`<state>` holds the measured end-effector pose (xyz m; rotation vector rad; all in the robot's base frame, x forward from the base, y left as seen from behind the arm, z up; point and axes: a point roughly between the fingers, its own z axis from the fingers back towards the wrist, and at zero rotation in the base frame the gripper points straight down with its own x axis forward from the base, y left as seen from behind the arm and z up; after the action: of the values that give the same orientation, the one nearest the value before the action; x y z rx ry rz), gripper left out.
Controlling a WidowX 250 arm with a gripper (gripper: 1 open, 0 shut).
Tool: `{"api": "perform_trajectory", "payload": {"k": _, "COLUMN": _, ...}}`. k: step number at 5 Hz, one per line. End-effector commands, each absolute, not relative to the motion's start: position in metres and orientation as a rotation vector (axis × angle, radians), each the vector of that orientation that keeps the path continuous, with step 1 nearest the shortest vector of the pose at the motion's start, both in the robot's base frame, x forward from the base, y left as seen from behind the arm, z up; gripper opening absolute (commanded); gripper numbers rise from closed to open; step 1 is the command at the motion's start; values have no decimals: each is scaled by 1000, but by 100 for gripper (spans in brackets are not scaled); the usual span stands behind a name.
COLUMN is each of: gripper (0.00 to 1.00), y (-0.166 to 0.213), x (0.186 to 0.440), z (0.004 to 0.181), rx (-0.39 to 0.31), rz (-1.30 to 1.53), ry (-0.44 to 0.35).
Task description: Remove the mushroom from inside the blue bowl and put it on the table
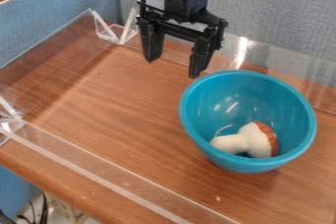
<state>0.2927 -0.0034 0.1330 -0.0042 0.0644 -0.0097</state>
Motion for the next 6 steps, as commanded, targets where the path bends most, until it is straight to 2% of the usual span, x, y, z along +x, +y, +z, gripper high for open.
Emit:
{"api": "perform_trajectory", "payload": {"k": 1, "gripper": 100, "y": -18, "x": 296, "z": 127, "rx": 1, "rz": -209, "ry": 66}}
{"api": "perform_trajectory", "payload": {"k": 3, "gripper": 100, "y": -81, "x": 294, "z": 95, "rx": 9, "rz": -673, "ry": 64}}
{"api": "perform_trajectory", "payload": {"k": 4, "gripper": 100, "y": -93, "x": 291, "z": 68, "rx": 12, "rz": -744, "ry": 82}}
{"api": "perform_trajectory", "payload": {"k": 5, "gripper": 100, "y": -92, "x": 286, "z": 58, "rx": 9, "rz": -755, "ry": 97}}
{"api": "perform_trajectory", "payload": {"k": 6, "gripper": 100, "y": -100, "x": 285, "z": 56, "rx": 15, "rz": -796, "ry": 103}}
